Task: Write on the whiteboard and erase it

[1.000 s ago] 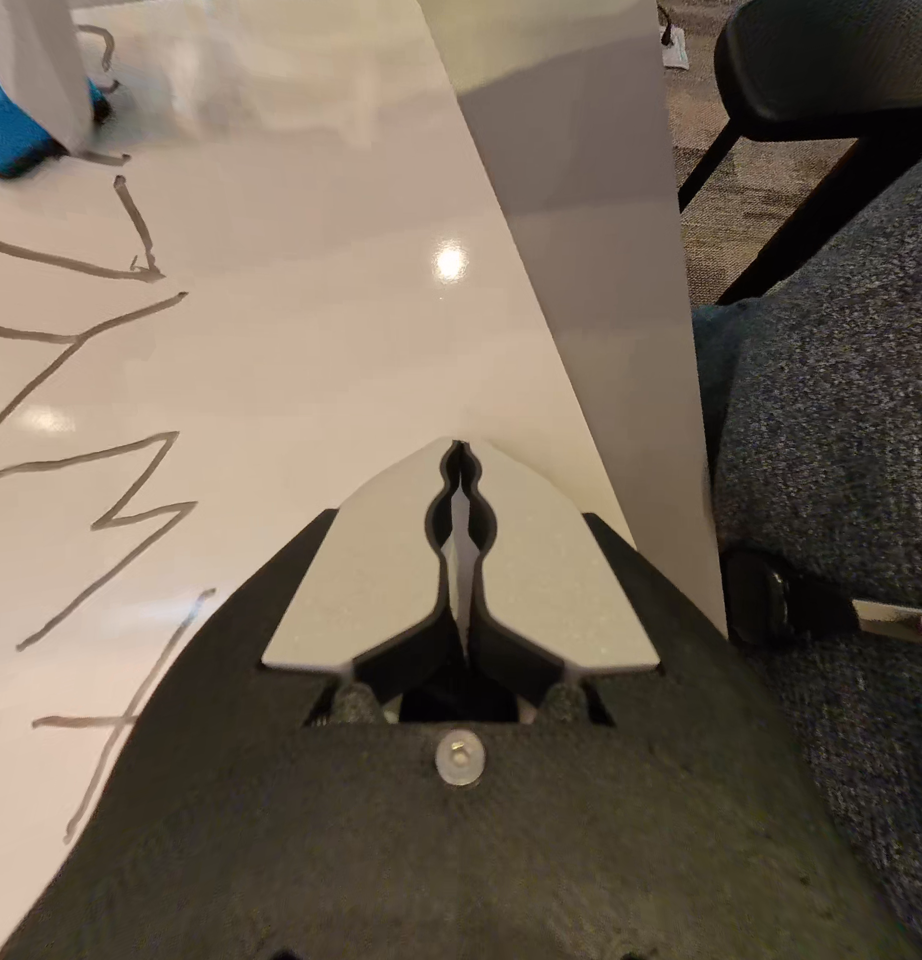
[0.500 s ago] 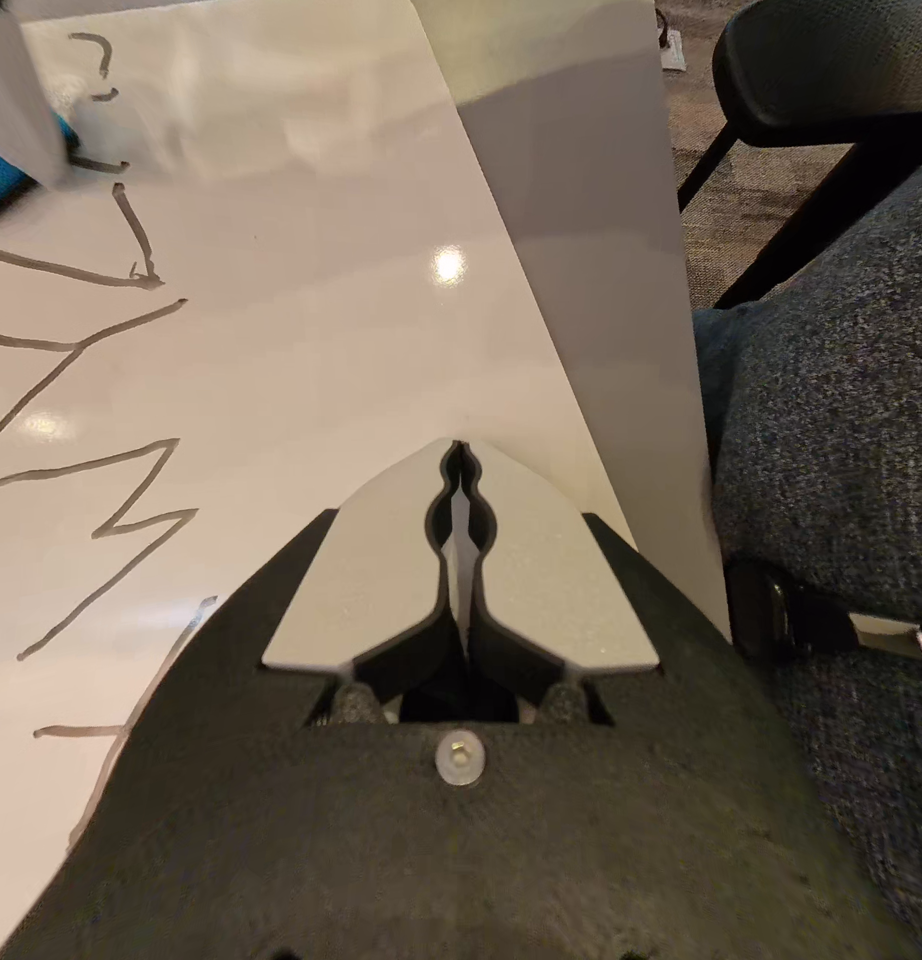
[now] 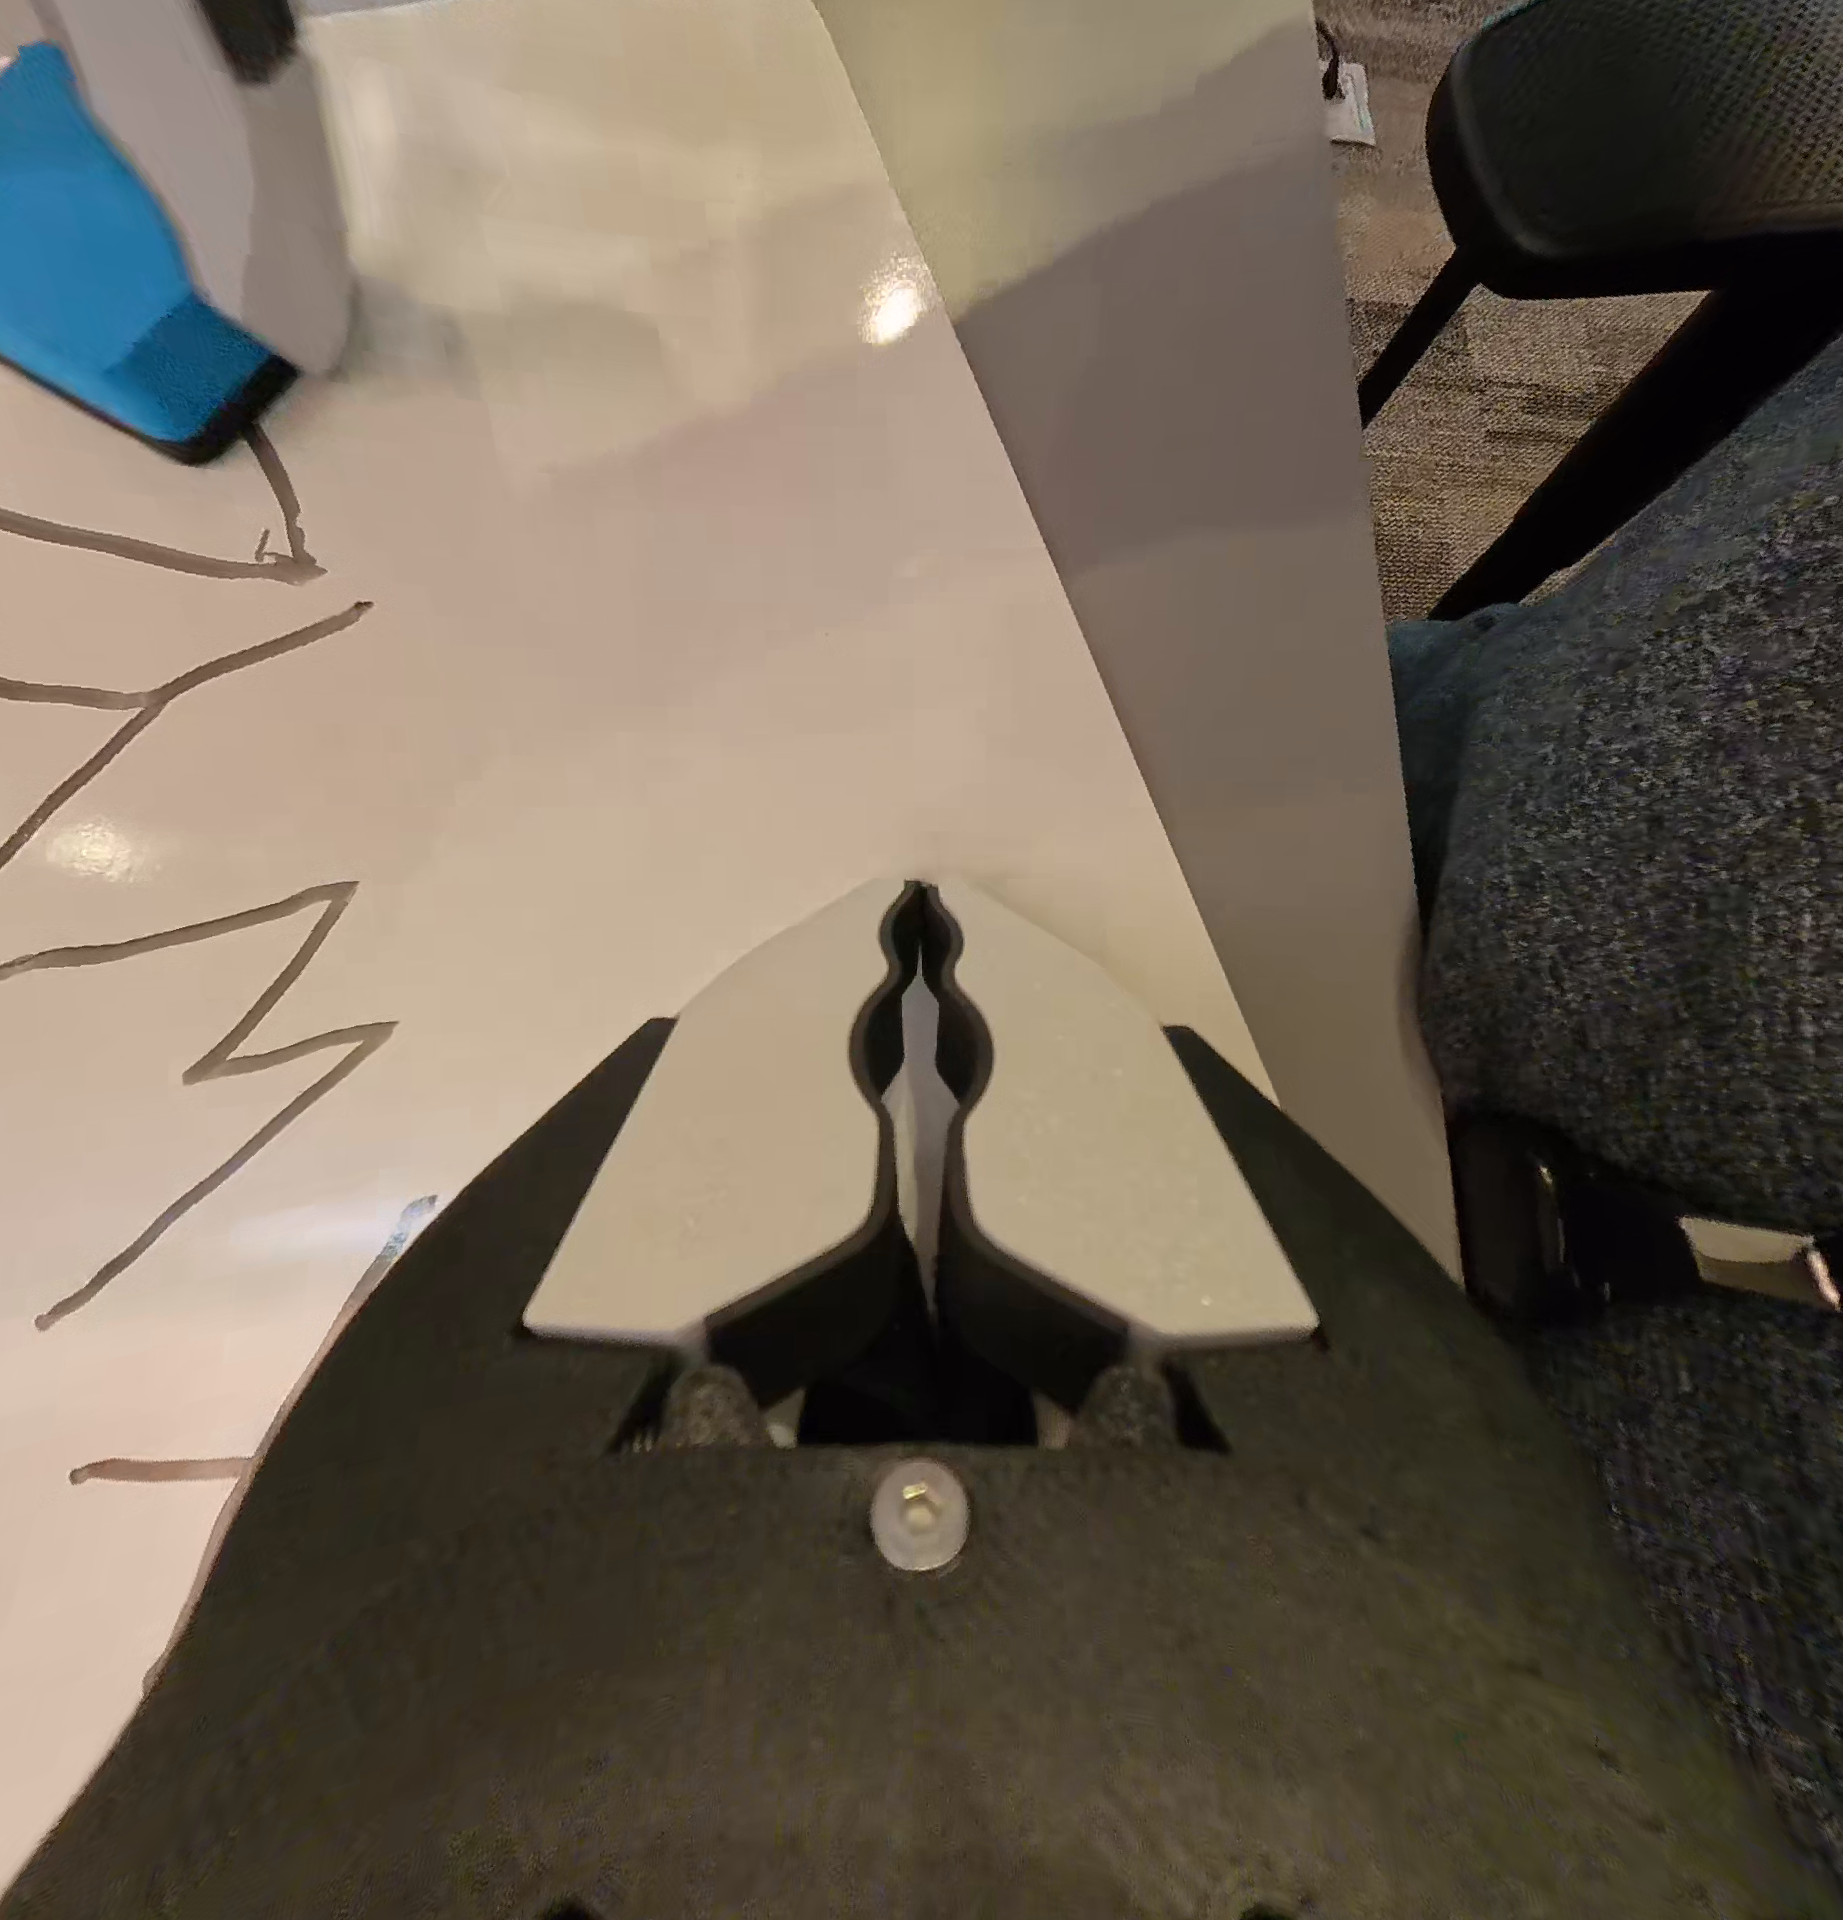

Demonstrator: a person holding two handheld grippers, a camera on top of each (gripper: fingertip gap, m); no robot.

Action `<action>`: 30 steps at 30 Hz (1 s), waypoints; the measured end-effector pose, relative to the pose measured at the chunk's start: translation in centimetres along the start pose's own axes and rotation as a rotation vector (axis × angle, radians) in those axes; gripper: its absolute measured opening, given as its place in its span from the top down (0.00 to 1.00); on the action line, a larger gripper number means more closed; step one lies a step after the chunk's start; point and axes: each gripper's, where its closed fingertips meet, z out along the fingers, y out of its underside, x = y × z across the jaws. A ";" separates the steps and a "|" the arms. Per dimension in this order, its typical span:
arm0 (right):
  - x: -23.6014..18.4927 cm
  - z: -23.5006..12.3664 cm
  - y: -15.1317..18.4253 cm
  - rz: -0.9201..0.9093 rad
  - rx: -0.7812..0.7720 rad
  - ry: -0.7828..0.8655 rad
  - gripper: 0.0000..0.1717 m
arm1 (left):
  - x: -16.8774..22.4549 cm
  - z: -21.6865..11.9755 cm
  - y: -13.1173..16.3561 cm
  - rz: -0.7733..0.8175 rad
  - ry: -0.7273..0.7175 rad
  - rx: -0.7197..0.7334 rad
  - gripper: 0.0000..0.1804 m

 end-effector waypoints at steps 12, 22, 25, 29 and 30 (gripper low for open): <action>1.6 -0.7 5.4 0.222 -0.030 -0.023 0.68 | 0.0 0.1 0.0 0.007 -0.006 0.001 0.99; -0.3 -0.3 0.5 0.085 0.052 -0.023 0.67 | 0.1 0.1 -0.1 -0.002 0.004 0.000 0.99; 0.9 -1.7 0.2 0.130 0.097 0.010 0.64 | 0.1 0.0 -0.1 0.002 -0.001 0.001 0.99; 0.2 -1.3 1.2 0.119 0.033 0.003 0.62 | 0.1 0.0 -0.1 -0.009 0.012 0.000 0.99; 0.3 -1.0 1.1 0.123 0.043 0.020 0.61 | 0.1 0.0 -0.1 -0.008 0.012 0.000 0.99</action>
